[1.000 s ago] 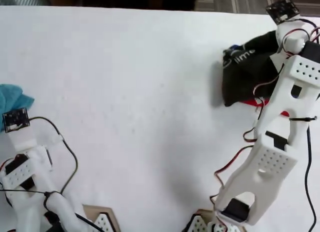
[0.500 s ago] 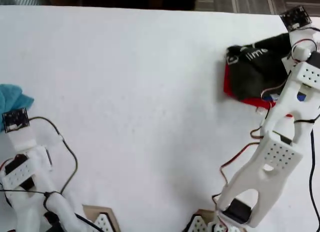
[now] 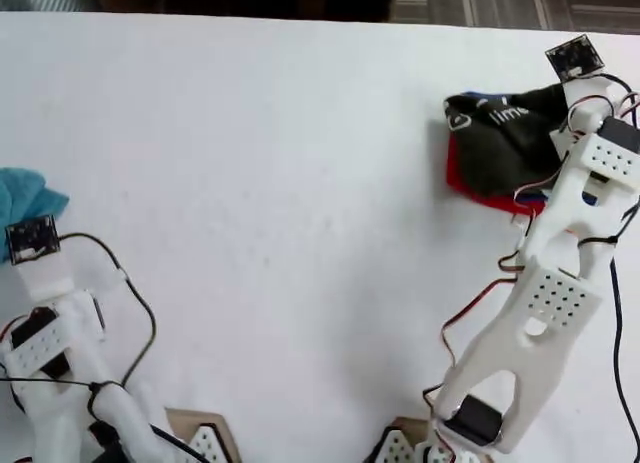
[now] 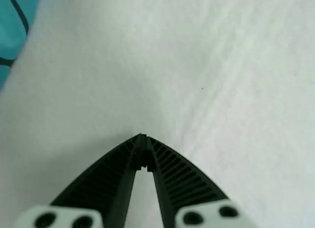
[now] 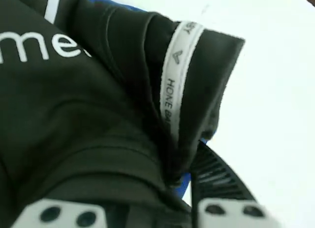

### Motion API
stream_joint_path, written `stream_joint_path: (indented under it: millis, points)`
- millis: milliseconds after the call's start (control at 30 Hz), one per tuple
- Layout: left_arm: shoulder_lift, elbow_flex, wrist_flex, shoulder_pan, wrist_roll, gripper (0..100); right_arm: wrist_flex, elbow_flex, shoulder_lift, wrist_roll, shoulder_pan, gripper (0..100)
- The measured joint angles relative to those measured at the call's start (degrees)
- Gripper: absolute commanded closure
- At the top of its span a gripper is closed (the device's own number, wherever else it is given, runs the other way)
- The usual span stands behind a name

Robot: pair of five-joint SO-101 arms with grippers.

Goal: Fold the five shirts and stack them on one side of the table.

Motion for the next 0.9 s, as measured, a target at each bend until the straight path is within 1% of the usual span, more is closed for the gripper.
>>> stream_joint_path:
  millis: [133, 333, 400, 467, 533, 600, 733, 900]
  points:
    - [0.0, 0.0, 0.0, 0.0, 0.0, 97, 1.23, 0.0, 0.0, -0.18, 1.76, 86.9]
    - [0.0, 0.0, 0.0, 0.0, 0.0, 97, 2.11, -1.32, 0.09, -0.18, 4.31, 82.0]
    - [0.0, 0.0, 0.0, 0.0, 0.0, 97, 3.16, -3.25, 0.09, -2.29, 4.75, 79.0]
    - [0.0, 0.0, 0.0, 0.0, 0.0, 97, 3.78, -5.54, 0.09, -6.59, 4.92, 76.5]
    - [0.0, 0.0, 0.0, 0.0, 0.0, 97, 3.96, -7.38, 0.09, -11.08, 4.92, 75.8]
    - [0.0, 0.0, 0.0, 0.0, 0.0, 97, 3.96, -8.44, 0.09, -13.71, 4.84, 75.9]
    - [0.0, 0.0, 0.0, 0.0, 0.0, 97, 4.31, -9.23, 0.0, -15.3, 3.87, 75.9]
    - [0.0, 0.0, 0.0, 0.0, 0.0, 97, 4.31, -11.52, 0.0, -15.65, 0.97, 75.9]
